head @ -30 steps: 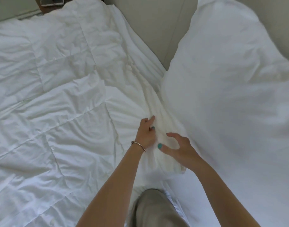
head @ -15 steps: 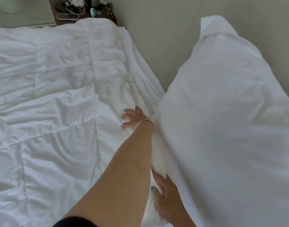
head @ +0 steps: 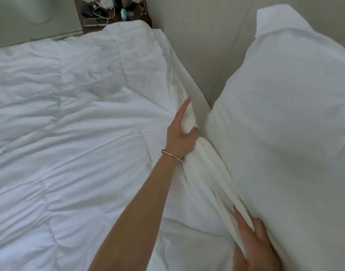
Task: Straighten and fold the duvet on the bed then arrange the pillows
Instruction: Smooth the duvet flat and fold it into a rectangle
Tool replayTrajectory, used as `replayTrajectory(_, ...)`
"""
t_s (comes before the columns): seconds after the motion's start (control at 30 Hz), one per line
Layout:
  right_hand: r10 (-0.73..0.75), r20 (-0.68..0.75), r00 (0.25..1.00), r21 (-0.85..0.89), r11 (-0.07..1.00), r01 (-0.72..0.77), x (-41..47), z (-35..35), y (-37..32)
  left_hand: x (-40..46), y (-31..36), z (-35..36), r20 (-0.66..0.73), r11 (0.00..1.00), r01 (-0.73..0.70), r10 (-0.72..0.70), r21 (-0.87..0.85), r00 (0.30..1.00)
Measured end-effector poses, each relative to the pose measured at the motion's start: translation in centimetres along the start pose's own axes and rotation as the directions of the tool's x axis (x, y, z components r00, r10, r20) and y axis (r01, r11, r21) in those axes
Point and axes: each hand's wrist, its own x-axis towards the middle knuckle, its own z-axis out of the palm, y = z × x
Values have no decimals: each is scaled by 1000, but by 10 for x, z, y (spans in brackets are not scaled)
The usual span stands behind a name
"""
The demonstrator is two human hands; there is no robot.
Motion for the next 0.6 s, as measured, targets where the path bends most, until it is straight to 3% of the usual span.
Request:
replayTrajectory(0.07, 49, 30, 998, -101, 994, -46, -1, 15, -10, 0, -27, 13, 152, 987, 91, -110, 131, 982)
replayTrajectory(0.13, 86, -14, 996, -169, 982, -87, -4, 33, -27, -7, -56, 15, 276, 924, 316, -368, 215, 888)
replayTrajectory(0.2, 19, -129, 991, -170, 985, -41, -3, 38, -51, -10, -66, 10, 273, 864, 503, -476, -36, 836)
replayTrajectory(0.23, -81, -129, 988, -183, 982, 57, -1, 39, -60, -9, -66, 6, 272, 831, 532, -480, -164, 834)
replayTrajectory(0.3, -273, 53, 960, -245, 929, 278, 2, 44, -63, -14, -54, -6, 258, 836, 495, -437, -238, 862)
replayTrajectory(0.33, -259, 185, 948, -250, 920, 300, 5, 47, -54, -23, -49, -12, 207, 884, 429, -392, -186, 896)
replayTrajectory(0.4, -83, 340, 937, -279, 942, 185, 12, 54, -25, -52, -55, -34, 46, 952, 244, -256, 187, 965)
replayTrajectory(0.47, 93, 386, 918, -320, 947, 39, 16, 55, 5, -95, -76, -58, 75, 781, 87, -168, 618, 983)
replayTrajectory(0.53, 140, 367, 920, -362, 932, 3, 17, 56, 6, -144, -95, -91, 140, 614, 77, -297, 785, 945)
replayTrajectory(0.6, 231, 377, 897, -427, 903, -53, 16, 64, -11, -197, -107, -128, 191, 530, 79, -435, 845, 880)
